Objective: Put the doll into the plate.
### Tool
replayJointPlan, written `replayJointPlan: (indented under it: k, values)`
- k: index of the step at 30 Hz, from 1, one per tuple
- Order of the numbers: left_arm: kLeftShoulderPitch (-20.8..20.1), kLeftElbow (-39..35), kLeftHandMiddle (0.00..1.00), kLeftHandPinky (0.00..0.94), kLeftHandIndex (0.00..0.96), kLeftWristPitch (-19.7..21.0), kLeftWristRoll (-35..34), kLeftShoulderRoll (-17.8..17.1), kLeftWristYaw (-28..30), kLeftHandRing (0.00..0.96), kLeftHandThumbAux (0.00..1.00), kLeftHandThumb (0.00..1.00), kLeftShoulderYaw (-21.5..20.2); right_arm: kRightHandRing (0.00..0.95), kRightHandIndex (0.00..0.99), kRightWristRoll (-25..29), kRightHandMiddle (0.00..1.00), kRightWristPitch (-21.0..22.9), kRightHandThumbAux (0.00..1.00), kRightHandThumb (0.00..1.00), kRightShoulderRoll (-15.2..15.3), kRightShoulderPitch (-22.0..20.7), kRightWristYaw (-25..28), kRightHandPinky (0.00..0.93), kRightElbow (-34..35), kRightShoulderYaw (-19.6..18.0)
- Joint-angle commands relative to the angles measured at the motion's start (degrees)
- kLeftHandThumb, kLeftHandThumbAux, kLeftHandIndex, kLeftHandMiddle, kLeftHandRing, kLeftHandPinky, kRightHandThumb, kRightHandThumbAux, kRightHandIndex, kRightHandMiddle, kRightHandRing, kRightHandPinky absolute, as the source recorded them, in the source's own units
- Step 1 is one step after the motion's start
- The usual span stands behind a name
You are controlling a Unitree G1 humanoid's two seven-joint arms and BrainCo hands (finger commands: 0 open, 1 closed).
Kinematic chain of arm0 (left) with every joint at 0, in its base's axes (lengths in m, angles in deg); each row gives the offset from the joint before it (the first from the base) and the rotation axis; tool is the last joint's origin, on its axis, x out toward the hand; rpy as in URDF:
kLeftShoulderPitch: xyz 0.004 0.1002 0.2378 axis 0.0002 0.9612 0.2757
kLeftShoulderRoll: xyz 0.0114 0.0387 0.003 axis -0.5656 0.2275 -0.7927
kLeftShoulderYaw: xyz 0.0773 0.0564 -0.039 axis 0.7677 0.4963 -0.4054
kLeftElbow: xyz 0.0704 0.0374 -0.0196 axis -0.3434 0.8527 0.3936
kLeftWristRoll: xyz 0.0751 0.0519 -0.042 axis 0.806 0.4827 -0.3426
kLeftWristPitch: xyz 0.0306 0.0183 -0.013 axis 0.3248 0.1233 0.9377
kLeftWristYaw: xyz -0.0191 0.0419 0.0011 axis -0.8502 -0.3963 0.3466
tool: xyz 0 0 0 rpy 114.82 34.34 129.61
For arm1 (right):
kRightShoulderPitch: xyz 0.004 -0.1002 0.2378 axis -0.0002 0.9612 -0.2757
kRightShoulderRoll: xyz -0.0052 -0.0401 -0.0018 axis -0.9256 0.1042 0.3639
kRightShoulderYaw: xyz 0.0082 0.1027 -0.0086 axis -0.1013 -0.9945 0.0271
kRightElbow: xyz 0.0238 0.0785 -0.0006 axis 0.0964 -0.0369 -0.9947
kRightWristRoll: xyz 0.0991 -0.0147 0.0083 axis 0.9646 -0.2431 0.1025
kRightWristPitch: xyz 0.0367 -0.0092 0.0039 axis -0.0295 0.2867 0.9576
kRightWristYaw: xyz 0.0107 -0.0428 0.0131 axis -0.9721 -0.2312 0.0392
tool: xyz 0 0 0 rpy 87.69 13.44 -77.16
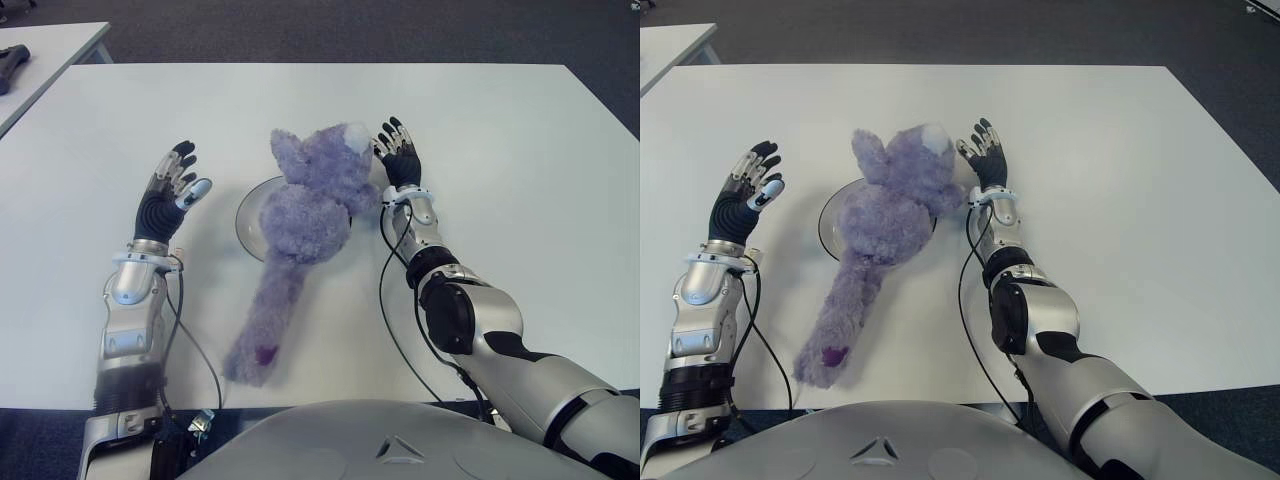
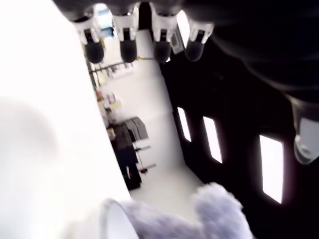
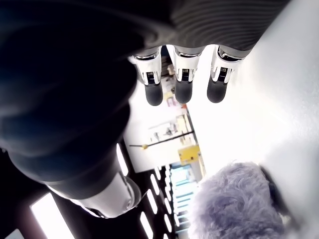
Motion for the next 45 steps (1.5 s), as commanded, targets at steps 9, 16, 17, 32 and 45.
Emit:
replayJointPlan:
  k: [9,16,17,32,45]
  values:
    - [-10.0,24.4,0.047,0.0,0.008,-12.4,-1.3,4.0,-2.6,0.001,0.468,0.0,-1.7,0.0,0.037,0.7,0.0,5.3,0.87,0.521,-3.5,12.0,-0.7,0.041,-7.3,-1.2]
    - [-16.7,39.0,0.052,0.0,0.006,-16.0,-3.7,5.2,-1.6,0.0,0.483,0.0,-3.6,0.0,0.035,0.7,0.0,5.0,0.873,0.525,-3.4,12.1,-0.2,0.036,-7.2,-1.1]
    - [-17.6,40.5,0.053,0.0,0.006,-16.3,-4.1,5.2,-1.4,0.0,0.494,0.0,-3.9,0.0,0.034,0.6,0.0,5.0,0.871,0.509,-3.3,12.1,-0.2,0.035,-7.2,-1.1]
    - [-25.5,54.4,0.051,0.0,0.0,-17.1,-5.3,5.8,-2.1,0.003,0.531,0.0,-6.0,0.0,0.037,0.4,0.0,4.7,0.868,0.515,-3.2,12.2,-0.5,0.044,-7.3,-0.9]
    - [-31.1,63.8,0.051,0.0,0.0,-13.1,-4.3,7.3,-4.7,0.008,0.565,0.0,-6.3,0.003,0.031,0.3,0.0,4.5,0.871,0.53,-3.2,12.3,-0.3,0.074,-7.3,-0.8]
